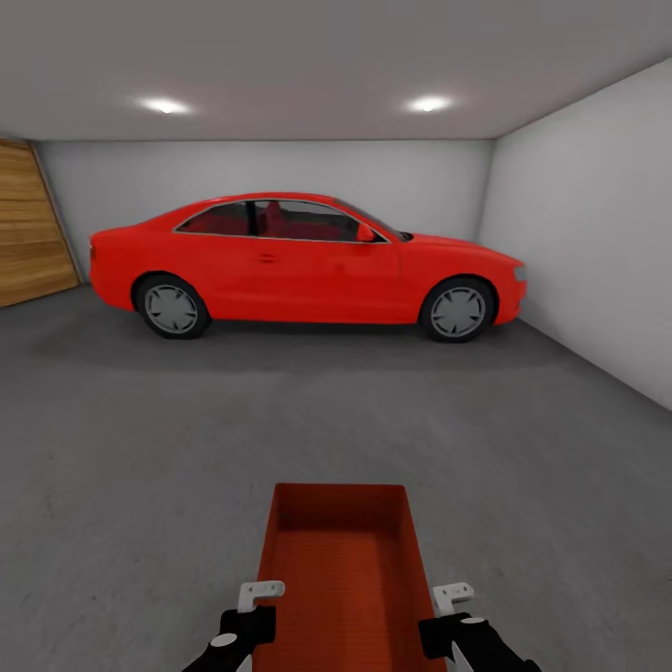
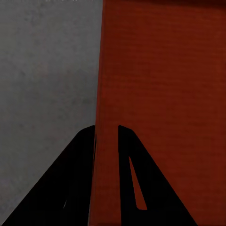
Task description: Move the two storage containers from the living room to the garage. In the garage, place one container on the floor and stack the other container on top of it (either order is fine).
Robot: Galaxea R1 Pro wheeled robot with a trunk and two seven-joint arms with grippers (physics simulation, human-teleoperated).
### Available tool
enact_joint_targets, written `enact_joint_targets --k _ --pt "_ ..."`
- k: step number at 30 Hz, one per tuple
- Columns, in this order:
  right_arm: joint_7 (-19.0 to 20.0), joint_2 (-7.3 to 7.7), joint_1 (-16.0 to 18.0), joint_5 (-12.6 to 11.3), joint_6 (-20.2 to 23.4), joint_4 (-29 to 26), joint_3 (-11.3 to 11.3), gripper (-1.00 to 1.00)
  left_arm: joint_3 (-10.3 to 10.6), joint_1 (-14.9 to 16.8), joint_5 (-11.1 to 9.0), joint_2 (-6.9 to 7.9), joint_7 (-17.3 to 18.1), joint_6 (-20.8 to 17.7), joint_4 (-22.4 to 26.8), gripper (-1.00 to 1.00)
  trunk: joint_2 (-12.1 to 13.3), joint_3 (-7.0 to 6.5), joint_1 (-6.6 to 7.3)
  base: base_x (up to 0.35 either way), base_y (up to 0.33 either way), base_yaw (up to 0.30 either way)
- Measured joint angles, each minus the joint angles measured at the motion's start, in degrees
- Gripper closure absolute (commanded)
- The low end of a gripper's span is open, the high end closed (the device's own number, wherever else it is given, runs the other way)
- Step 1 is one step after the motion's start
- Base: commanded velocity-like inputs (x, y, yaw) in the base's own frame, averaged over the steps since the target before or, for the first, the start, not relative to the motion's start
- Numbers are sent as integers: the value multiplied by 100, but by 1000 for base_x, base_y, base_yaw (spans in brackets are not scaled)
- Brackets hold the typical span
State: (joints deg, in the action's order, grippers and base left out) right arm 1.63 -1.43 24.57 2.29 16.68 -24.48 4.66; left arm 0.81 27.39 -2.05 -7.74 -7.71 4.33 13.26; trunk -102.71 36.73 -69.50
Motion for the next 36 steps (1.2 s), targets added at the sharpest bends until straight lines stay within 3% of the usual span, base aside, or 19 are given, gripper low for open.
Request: enact_joint_targets --k 36 --pt "6 1 1 16 0 -4 0 100 8 -2 -23 0 -1 26 -11 100 0 0 1 27 0 -283"
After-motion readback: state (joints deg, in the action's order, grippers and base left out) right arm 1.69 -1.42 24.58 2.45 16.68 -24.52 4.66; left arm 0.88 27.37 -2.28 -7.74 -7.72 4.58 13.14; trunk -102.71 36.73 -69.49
